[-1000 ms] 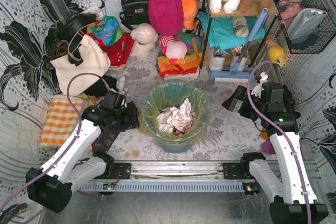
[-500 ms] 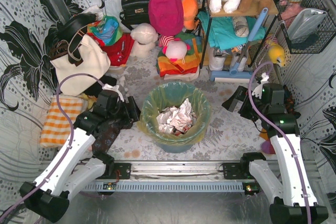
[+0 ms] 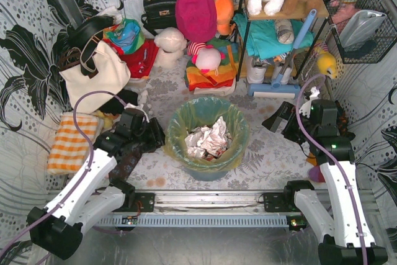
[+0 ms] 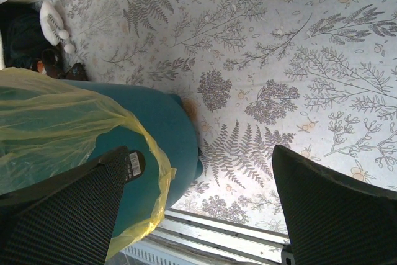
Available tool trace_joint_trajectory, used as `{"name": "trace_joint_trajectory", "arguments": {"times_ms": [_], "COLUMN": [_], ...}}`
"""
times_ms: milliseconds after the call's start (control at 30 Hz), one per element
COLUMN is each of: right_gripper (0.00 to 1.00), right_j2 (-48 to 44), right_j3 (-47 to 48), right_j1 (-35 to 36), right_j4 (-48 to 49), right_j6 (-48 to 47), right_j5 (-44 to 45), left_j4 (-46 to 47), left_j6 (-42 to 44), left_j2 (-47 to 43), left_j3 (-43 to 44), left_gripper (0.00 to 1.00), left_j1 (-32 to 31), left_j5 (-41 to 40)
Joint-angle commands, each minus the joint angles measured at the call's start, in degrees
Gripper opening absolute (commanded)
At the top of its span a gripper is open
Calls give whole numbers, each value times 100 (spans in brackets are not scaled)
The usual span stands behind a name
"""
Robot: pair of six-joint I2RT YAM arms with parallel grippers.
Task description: Tie the trash bag
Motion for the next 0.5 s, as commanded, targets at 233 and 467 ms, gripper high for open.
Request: {"name": "trace_joint_trajectory", "arguments": {"times_ms": [233,467], "right_gripper": [99,99], "right_j2": [-322,-607], "right_j3": [-174,-422], "right_j1": [-3,-3], "right_j4": [139,315], "right_j6": [476,752], "right_j5": [-431,-630], "left_j4": [234,241], "left_j6": [-42,-61], "left_j2": [184,257], "left_j3": [-50,-59], "left_gripper": [53,52], "left_j1": [-55,-97], "left_j5": [34,77]}}
